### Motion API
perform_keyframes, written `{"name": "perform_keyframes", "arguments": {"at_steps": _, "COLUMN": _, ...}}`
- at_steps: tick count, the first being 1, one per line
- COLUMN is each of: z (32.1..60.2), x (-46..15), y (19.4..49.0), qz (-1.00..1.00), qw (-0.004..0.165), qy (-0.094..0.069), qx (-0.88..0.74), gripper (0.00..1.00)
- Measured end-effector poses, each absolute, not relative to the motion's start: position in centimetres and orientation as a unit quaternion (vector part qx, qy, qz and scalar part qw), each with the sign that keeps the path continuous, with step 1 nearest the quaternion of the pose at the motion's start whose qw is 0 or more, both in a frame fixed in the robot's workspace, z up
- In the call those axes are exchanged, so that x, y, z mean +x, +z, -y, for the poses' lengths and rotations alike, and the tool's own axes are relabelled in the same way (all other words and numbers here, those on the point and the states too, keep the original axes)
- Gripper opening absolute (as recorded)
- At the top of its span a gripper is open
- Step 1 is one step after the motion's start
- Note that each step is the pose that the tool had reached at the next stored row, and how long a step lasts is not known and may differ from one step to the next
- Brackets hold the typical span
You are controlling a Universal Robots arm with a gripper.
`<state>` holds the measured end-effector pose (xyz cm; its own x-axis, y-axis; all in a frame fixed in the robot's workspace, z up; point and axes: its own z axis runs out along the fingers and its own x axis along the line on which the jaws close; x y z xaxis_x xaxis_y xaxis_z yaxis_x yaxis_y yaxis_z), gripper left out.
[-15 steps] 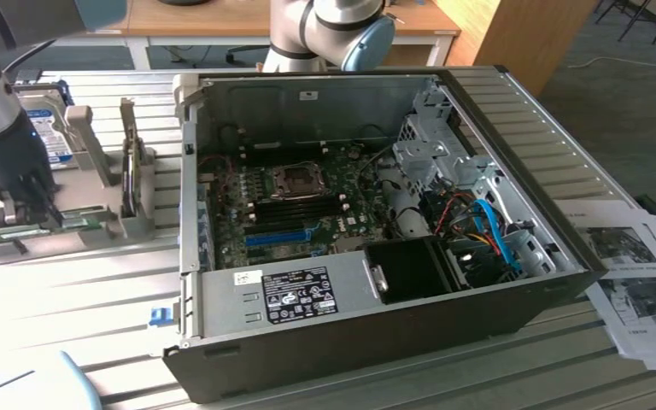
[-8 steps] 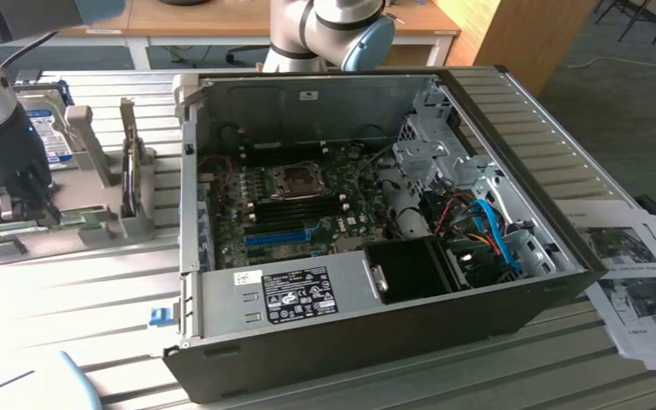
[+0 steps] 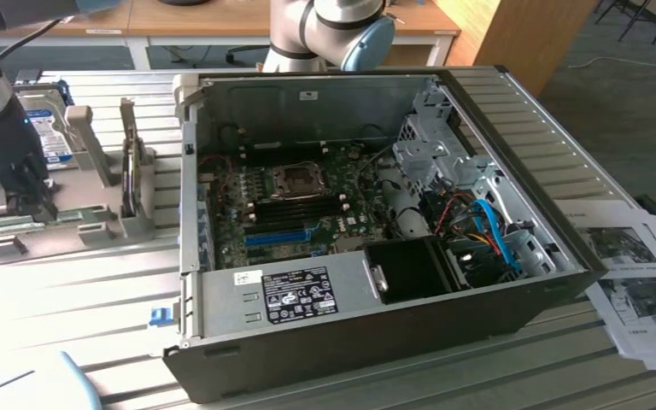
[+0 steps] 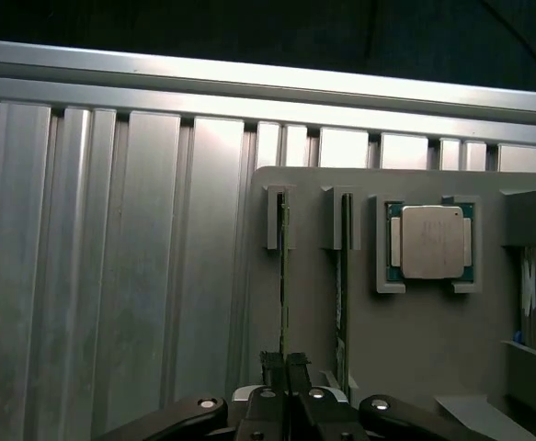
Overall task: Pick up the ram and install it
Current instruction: 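Pick up the ram and move it above insertion slot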
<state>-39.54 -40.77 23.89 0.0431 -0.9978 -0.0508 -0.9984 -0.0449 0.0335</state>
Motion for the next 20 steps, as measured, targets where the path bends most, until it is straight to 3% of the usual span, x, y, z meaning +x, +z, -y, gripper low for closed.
{"name": "perform_keyframes", "arguments": {"at_steps": 20, "z": 40.8, "x": -39.5, "y": 26.4, "qz": -0.691, "qw": -0.003, "qy": 0.022, "qx": -0.722, "gripper": 0.11}}
